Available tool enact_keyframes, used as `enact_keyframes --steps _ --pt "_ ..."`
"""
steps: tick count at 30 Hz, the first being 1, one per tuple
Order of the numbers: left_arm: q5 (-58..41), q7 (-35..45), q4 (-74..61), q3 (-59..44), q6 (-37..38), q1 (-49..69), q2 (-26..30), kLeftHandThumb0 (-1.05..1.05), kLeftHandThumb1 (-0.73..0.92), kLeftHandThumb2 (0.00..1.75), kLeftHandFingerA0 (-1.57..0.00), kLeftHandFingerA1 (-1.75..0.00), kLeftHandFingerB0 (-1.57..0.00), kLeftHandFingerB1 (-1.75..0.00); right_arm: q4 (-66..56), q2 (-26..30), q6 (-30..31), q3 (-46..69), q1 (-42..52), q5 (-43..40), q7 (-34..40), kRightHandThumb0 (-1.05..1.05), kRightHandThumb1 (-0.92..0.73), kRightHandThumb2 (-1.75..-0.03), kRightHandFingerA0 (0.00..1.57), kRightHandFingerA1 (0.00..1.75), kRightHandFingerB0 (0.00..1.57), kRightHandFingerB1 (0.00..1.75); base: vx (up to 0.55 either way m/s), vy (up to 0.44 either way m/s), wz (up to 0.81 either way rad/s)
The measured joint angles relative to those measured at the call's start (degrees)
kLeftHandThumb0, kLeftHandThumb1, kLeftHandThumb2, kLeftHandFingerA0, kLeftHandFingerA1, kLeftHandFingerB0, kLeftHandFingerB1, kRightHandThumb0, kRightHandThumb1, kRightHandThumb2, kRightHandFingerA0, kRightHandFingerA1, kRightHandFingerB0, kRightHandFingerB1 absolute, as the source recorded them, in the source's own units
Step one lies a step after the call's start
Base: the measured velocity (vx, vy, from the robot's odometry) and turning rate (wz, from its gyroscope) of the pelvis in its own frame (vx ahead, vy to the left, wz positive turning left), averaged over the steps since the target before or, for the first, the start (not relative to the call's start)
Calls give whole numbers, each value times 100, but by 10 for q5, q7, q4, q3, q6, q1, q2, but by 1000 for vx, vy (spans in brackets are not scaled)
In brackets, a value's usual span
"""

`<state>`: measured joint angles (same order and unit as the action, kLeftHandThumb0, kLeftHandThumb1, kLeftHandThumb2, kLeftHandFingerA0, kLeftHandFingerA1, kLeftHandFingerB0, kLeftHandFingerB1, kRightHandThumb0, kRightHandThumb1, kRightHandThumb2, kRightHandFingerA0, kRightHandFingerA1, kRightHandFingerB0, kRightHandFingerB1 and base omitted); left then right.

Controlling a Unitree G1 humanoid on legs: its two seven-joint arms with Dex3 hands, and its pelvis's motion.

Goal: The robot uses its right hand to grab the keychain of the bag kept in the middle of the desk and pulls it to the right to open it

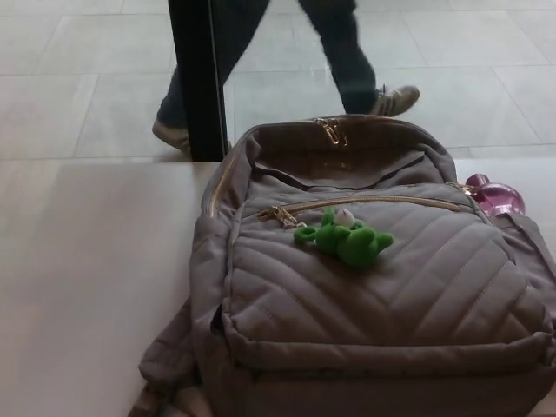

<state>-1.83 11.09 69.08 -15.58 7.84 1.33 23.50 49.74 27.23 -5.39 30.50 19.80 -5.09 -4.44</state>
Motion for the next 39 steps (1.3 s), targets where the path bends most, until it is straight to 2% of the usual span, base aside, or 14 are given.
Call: enact_keyframes --steps 3,6,8,11,13,19,20,21,24,34,36,37,38,39 --pt "-6 9 8 -6 10 0 0 -54 62 59 -61 -58 -51 -43 -6 1 1 10 2 -8 -4 -67 -53 -88 1 38 0 21 0 0 0" --pt "-9 16 13 -8 11 1 0 -53 63 59 -63 -58 -53 -43 -38 7 22 42 -8 -28 -13 -60 -72 -61 11 33 0 15 0 0 0" --pt "-10 17 13 -8 13 0 0 -54 62 59 -64 -59 -53 -43 -66 14 37 65 -20 -43 -14 -69 -59 -91 36 53 0 15 0 0 0" --pt "-12 19 16 -9 15 -2 0 -55 62 59 -64 -60 -53 -43 -83 47 64 95 -70 -61 -13 -64 -73 -61 18 33 0 23 0 0 0" --pt "-14 19 17 -10 15 -3 0 -54 62 59 -65 -60 -54 -44 -105 65 78 102 -101 -69 -13 -73 -56 -89 14 46 4 22 0 0 0" --pt "-15 19 17 -10 16 -4 -1 -53 63 59 -64 -58 -52 -43 -226 74 115 96 -170 -83 -12 -56 -72 -61 17 34 4 24 0 0 0" --pt "-15 19 17 -10 16 -4 -1 -53 63 59 -63 -56 -52 -42 -250 74 120 89 -187 -85 -12 -34 -50 -103 1 50 0 49 0 0 0" --pt "-15 19 17 -9 16 -5 -2 -56 61 59 -61 -57 -53 -43 -270 73 125 81 -202 -86 -13 -70 -54 -85 39 55 9 38 0 0 0" --pt "-15 20 17 -9 16 -6 -5 -57 61 58 -62 -58 -54 -43 -323 70 137 54 -242 -88 -12 -56 -68 -63 31 42 12 22 0 0 0" --pt "-16 27 14 -8 16 -7 -10 -55 63 60 -62 -58 -54 -43 -507 42 185 -83 -376 -98 -24 -78 -49 -85 24 52 11 40 0 0 0" --pt "-16 28 14 -8 17 -7 -10 -55 62 59 -64 -59 -57 -43 -545 37 197 -128 -403 -98 -31 -70 -58 -58 29 50 25 34 0 0 0" --pt "-16 29 14 -8 17 -6 -10 -55 62 59 -65 -58 -57 -43 -561 35 202 -148 -415 -97 -34 -72 -45 -85 27 56 18 44 0 0 0" --pt "-16 29 14 -8 17 -6 -10 -53 60 58 -64 -59 -57 -44 -569 34 205 -159 -421 -97 -36 -65 -56 -58 30 51 25 32 0 0 0" --pt "-16 30 14 -7 18 -6 -10 -53 61 58 -64 -59 -56 -44 -585 31 212 -182 -433 -96 -40 -66 -44 -82 28 58 19 44 0 0 0"
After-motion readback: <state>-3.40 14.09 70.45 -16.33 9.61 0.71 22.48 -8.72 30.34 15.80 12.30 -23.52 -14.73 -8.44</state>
